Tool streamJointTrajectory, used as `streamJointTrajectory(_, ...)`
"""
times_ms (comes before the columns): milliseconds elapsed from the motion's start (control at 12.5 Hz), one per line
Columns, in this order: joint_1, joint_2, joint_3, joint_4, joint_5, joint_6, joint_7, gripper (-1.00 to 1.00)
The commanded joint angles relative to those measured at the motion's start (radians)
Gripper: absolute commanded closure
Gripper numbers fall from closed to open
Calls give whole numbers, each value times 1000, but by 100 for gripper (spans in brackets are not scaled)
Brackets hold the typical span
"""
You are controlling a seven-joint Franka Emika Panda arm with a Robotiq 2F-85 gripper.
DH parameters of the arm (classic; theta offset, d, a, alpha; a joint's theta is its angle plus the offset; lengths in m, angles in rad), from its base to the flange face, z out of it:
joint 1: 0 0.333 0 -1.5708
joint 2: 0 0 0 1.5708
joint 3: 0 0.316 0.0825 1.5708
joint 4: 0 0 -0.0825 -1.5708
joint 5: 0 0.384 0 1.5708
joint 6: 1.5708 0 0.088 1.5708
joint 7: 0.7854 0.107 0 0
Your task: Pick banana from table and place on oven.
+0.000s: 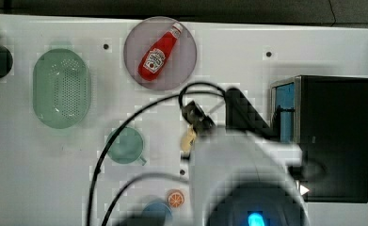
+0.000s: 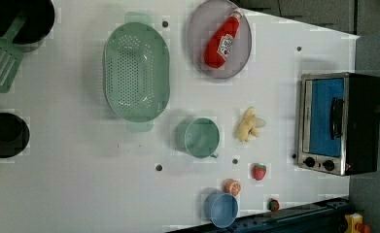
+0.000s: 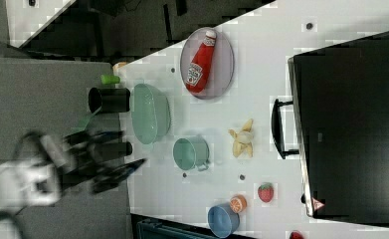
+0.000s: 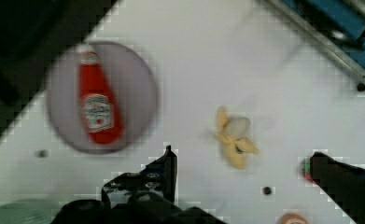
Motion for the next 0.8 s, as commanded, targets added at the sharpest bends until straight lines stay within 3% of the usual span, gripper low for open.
streamJointTrajectory(80, -15, 143, 18, -134, 4, 120, -1, -100)
streamJointTrajectory(800, -15, 485, 15, -310, 4, 645, -1, -100)
